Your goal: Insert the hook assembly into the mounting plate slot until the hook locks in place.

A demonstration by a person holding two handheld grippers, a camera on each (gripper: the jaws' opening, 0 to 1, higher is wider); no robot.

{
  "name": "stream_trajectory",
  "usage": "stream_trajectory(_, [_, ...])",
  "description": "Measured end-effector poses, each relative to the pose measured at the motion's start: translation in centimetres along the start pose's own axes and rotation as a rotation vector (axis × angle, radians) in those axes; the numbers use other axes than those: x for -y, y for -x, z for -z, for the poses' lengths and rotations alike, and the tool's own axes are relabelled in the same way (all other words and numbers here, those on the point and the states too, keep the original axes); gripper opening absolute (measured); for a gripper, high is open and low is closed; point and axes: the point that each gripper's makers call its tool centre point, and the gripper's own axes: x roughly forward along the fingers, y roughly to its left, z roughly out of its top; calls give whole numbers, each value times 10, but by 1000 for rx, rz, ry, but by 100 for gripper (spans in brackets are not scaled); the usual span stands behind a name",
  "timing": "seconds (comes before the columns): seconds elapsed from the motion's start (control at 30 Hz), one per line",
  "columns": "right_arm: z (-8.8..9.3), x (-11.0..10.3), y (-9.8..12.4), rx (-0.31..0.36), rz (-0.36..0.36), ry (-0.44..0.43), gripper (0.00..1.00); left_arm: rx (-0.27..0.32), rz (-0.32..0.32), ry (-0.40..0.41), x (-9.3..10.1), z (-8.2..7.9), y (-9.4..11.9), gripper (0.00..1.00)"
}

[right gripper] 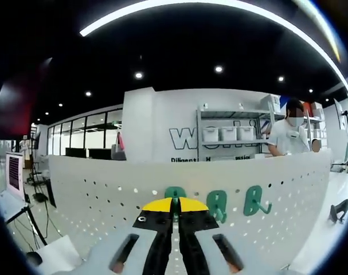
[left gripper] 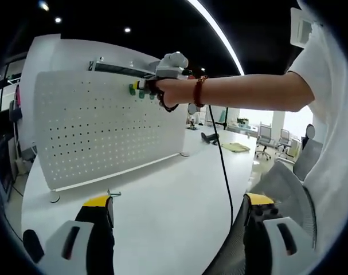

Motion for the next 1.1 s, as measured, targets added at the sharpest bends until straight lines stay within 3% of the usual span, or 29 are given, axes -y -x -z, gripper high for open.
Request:
stream_trajectory(0.33, [5,0,-2,-18,51,26,1,0,-10,2,-3,0,5,96])
stream_trajectory(0.6, [5,2,-2,-16,84,-83,1,3,-12,9,-2,0,4,95])
stream_trajectory(0.73, [5,2,-3,-17,80,-73,1,-3,-8,10,-1,2,3,95])
stream_trajectory(0.83, [7,1,-5,-31,65,3,2,-4,-6,7,-2,2,2,95])
stream_trajectory(1.1, [19,1,-6,-73,65,-21,2,-4,-13,11,-4,2,4,95])
